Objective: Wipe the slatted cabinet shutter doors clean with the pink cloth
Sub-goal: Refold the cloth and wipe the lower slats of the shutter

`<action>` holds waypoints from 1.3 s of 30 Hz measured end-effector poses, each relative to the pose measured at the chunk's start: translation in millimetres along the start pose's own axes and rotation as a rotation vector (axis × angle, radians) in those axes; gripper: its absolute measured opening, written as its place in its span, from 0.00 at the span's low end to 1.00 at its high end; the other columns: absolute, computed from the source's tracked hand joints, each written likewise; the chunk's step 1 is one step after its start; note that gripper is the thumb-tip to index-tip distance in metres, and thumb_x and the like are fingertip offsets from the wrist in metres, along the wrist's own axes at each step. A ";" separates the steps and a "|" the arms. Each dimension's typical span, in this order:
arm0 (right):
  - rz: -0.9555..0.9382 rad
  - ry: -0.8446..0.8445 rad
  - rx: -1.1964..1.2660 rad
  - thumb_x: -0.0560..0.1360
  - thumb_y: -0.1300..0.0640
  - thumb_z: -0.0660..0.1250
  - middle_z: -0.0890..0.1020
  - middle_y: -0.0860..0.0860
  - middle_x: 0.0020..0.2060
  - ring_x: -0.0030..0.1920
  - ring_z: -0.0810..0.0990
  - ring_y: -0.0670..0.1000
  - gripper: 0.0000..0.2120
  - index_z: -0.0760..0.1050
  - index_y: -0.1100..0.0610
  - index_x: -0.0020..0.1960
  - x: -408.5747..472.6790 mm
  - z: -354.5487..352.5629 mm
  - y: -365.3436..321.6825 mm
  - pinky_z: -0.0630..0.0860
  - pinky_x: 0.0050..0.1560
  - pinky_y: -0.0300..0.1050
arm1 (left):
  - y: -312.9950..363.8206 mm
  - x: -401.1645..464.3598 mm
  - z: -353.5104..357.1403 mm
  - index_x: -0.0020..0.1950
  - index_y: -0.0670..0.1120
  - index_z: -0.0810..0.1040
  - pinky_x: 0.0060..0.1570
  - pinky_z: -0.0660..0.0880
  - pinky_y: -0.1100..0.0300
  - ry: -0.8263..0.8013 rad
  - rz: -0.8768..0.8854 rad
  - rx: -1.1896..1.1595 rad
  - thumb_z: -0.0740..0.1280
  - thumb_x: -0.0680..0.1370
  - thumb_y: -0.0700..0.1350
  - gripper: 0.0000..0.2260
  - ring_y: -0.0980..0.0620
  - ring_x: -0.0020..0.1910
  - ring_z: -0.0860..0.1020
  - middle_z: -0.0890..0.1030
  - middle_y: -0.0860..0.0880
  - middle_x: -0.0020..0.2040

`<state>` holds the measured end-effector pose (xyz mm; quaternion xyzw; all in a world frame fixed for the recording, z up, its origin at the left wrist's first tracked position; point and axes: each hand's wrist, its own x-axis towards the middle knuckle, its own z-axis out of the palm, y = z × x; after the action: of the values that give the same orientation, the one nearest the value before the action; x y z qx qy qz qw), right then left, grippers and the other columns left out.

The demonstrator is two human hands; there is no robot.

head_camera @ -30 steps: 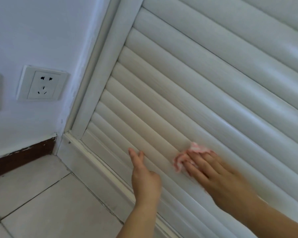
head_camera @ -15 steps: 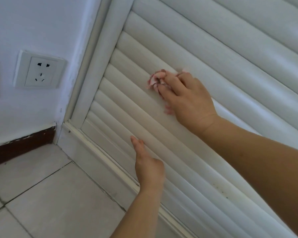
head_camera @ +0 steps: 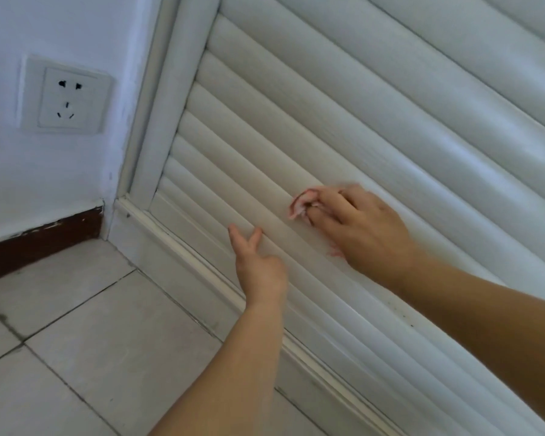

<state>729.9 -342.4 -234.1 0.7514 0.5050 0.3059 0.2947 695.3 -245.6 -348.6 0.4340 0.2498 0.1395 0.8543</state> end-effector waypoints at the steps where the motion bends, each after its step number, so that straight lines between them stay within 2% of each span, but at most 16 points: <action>1: 0.007 0.006 -0.005 0.61 0.60 0.70 0.80 0.55 0.52 0.45 0.77 0.59 0.19 0.80 0.58 0.52 17.2 3.0 -4.2 0.74 0.41 0.48 | -0.3 0.2 -0.4 0.76 0.50 0.45 0.48 0.64 0.77 0.000 -0.010 -0.028 0.49 0.73 0.24 0.37 0.63 0.55 0.67 0.70 0.49 0.68; 3: 0.024 -0.020 -0.063 0.59 0.58 0.74 0.80 0.52 0.52 0.44 0.78 0.58 0.20 0.81 0.55 0.51 50.3 13.1 -14.2 0.72 0.44 0.48 | -1.8 0.1 -2.0 0.76 0.52 0.45 0.54 0.65 0.72 -0.001 -0.021 -0.057 0.49 0.73 0.24 0.37 0.61 0.57 0.68 0.71 0.50 0.68; 5: 0.029 -0.052 -0.172 0.57 0.53 0.75 0.81 0.50 0.50 0.45 0.78 0.56 0.23 0.81 0.51 0.52 73.6 24.9 -23.4 0.66 0.48 0.47 | -1.8 -0.2 -3.1 0.76 0.53 0.44 0.43 0.65 0.81 -0.009 -0.029 -0.062 0.49 0.74 0.24 0.37 0.60 0.56 0.69 0.72 0.51 0.66; 7: 0.003 -0.059 -0.252 0.59 0.53 0.69 0.81 0.49 0.49 0.49 0.76 0.57 0.22 0.81 0.49 0.53 82.0 31.8 -29.7 0.62 0.47 0.47 | -1.4 0.0 -4.3 0.76 0.54 0.43 0.38 0.64 0.81 -0.024 -0.042 -0.084 0.48 0.74 0.25 0.37 0.61 0.55 0.68 0.72 0.53 0.66; 10: -0.042 -0.023 -0.294 0.62 0.55 0.61 0.80 0.48 0.50 0.55 0.72 0.57 0.22 0.80 0.50 0.54 63.0 35.3 -31.4 0.61 0.46 0.47 | -3.9 2.1 -4.0 0.76 0.52 0.43 0.48 0.65 0.76 0.010 -0.020 -0.111 0.47 0.73 0.25 0.37 0.60 0.58 0.70 0.72 0.52 0.66; 13: -0.061 0.004 -0.276 0.65 0.58 0.58 0.80 0.50 0.50 0.55 0.72 0.57 0.22 0.79 0.52 0.57 20.6 35.4 -30.3 0.62 0.47 0.47 | -3.2 3.8 1.2 0.76 0.48 0.45 0.65 0.63 0.62 0.088 0.021 -0.177 0.45 0.72 0.24 0.36 0.54 0.65 0.70 0.68 0.46 0.69; 18: -0.007 -0.118 -0.240 0.63 0.59 0.66 0.79 0.51 0.50 0.52 0.71 0.56 0.25 0.77 0.52 0.61 -56.8 19.7 -25.5 0.62 0.47 0.47 | -8.5 -9.0 18.5 0.75 0.47 0.53 0.67 0.61 0.60 0.157 0.145 -0.025 0.48 0.70 0.24 0.36 0.54 0.68 0.67 0.66 0.45 0.70; 22: 0.107 -0.235 -0.193 0.69 0.61 0.50 0.79 0.51 0.49 0.48 0.77 0.57 0.25 0.78 0.51 0.58 -117.4 2.7 -21.8 0.62 0.46 0.48 | -18.6 -31.3 41.7 0.73 0.44 0.59 0.67 0.62 0.57 0.134 0.319 0.095 0.50 0.67 0.23 0.35 0.52 0.66 0.69 0.69 0.45 0.67; 23: 0.137 -0.254 -0.181 0.68 0.62 0.50 0.79 0.51 0.48 0.46 0.78 0.57 0.25 0.79 0.52 0.56 -129.6 -2.4 -22.9 0.61 0.45 0.48 | -20.5 -38.0 47.4 0.72 0.44 0.60 0.67 0.62 0.58 0.111 0.342 0.096 0.50 0.67 0.23 0.35 0.52 0.66 0.69 0.70 0.45 0.66; 25: 0.193 -0.247 -0.149 0.64 0.63 0.58 0.80 0.51 0.47 0.42 0.78 0.57 0.21 0.80 0.52 0.53 -146.1 -12.5 -25.1 0.61 0.44 0.48 | -24.2 -49.7 55.0 0.72 0.43 0.60 0.66 0.62 0.60 0.082 0.366 0.103 0.50 0.67 0.23 0.35 0.52 0.65 0.70 0.71 0.45 0.65; 27: 0.257 -0.169 -0.137 0.60 0.62 0.68 0.81 0.51 0.48 0.42 0.78 0.57 0.21 0.79 0.52 0.53 -147.1 -20.6 -19.1 0.61 0.44 0.48 | -28.2 -57.1 61.9 0.72 0.43 0.61 0.66 0.62 0.60 0.074 0.379 0.113 0.50 0.66 0.23 0.35 0.51 0.65 0.70 0.72 0.45 0.65; 28: 0.283 -0.116 -0.155 0.61 0.61 0.70 0.81 0.51 0.50 0.43 0.77 0.57 0.22 0.79 0.51 0.54 -140.5 -24.3 -13.6 0.61 0.43 0.48 | -29.5 -59.6 65.3 0.72 0.43 0.61 0.66 0.62 0.59 0.072 0.381 0.111 0.50 0.66 0.23 0.36 0.51 0.65 0.70 0.72 0.45 0.65; 30: 0.294 -0.020 -0.184 0.66 0.59 0.65 0.81 0.52 0.53 0.46 0.74 0.58 0.20 0.77 0.50 0.57 -117.8 -25.8 -0.7 0.62 0.45 0.50 | -31.0 -60.1 70.1 0.73 0.44 0.60 0.67 0.63 0.55 0.080 0.379 0.113 0.51 0.66 0.23 0.36 0.50 0.66 0.69 0.71 0.46 0.66; 33: 0.282 0.020 -0.260 0.74 0.62 0.54 0.80 0.53 0.49 0.43 0.76 0.58 0.19 0.78 0.51 0.57 -93.4 -19.8 8.8 0.62 0.46 0.50 | -32.5 -57.0 71.4 0.72 0.44 0.61 0.66 0.65 0.48 0.070 0.416 0.142 0.52 0.66 0.24 0.35 0.49 0.66 0.69 0.70 0.45 0.66; 37: 0.273 -0.068 -0.231 0.68 0.65 0.56 0.80 0.51 0.47 0.42 0.77 0.57 0.21 0.80 0.52 0.54 -126.2 -22.8 -2.4 0.62 0.46 0.49 | -27.0 -60.2 64.1 0.71 0.44 0.64 0.65 0.65 0.53 0.088 0.432 0.263 0.53 0.67 0.24 0.33 0.50 0.65 0.70 0.71 0.46 0.65; 39: 0.382 -0.131 -0.107 0.66 0.65 0.60 0.80 0.51 0.46 0.42 0.77 0.57 0.19 0.81 0.50 0.50 -146.8 -26.6 -13.4 0.61 0.46 0.48 | -22.4 -63.1 62.5 0.66 0.43 0.69 0.63 0.66 0.57 0.077 0.431 0.281 0.52 0.67 0.24 0.30 0.50 0.62 0.71 0.72 0.45 0.62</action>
<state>657.5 -472.5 -251.0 0.8350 0.3161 0.3331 0.3032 677.3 -329.4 -316.3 0.5862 0.2006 0.2986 0.7259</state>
